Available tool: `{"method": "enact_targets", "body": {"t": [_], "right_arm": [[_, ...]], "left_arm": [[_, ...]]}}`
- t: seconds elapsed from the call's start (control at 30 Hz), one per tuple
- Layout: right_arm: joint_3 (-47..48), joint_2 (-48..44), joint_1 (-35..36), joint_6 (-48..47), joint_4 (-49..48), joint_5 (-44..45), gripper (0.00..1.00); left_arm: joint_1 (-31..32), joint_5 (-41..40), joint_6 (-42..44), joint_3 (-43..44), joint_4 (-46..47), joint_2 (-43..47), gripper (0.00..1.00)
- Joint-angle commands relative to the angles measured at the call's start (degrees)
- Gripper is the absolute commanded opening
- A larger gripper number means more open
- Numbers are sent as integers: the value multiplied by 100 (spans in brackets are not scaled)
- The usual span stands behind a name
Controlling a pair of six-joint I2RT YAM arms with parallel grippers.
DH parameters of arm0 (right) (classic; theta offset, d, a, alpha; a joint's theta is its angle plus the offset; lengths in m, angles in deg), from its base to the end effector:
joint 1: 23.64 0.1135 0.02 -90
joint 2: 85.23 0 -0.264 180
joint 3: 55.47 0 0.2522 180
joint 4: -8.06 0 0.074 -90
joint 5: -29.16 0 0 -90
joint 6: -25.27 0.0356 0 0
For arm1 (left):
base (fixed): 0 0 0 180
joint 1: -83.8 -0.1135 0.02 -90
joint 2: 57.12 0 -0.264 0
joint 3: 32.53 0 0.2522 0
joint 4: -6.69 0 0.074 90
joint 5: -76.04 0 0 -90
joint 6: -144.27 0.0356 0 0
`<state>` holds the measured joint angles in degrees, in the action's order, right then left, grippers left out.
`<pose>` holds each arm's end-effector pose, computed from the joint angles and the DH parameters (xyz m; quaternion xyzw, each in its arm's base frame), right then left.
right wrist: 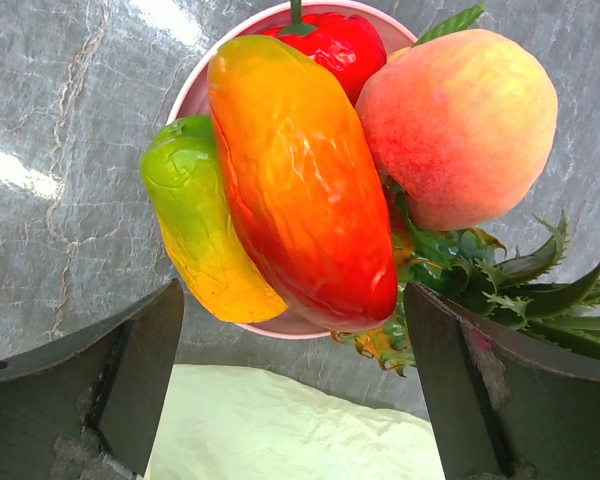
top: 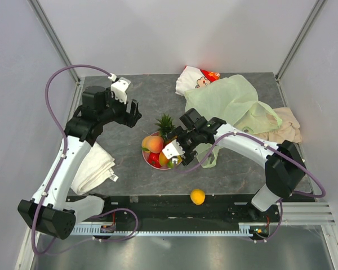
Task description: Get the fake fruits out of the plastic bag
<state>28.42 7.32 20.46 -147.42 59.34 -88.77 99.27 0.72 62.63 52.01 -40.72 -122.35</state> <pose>0.2282 0.2443 0.2480 -0.8660 0.3638 0.1368 0.3145 0.2318 -0.0735 0.3855 0.2399 0.8187 -0.1410 0.5023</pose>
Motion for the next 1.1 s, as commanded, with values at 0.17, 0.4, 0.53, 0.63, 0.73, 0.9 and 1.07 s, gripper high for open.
{"method": "enact_targets", "body": {"t": [0.17,0.4,0.53,0.63,0.73,0.9,1.07], "right_arm": [[-60,-211,-173,87,-104,68,98],[-315,-668,-515,218,273,348,98],[-710,-1282,-832,1433,362,621,98],[-650,-1660,-876,3085,431,517,98],[-457,-1662,-877,4118,1008,8,98],[-640,-1740,-710,3191,2215,-1013,98],[-1062,-2136,229,2591,2006,-716,98]], "left_arm": [[-26,255,-186,155,271,-77,85],[-26,299,-133,94,245,-34,85],[-26,264,-71,94,227,19,85],[-26,237,-19,50,236,37,85],[-26,299,-45,-116,245,81,85],[-35,299,-28,-416,262,177,85],[-43,281,96,-715,192,371,85]]}}
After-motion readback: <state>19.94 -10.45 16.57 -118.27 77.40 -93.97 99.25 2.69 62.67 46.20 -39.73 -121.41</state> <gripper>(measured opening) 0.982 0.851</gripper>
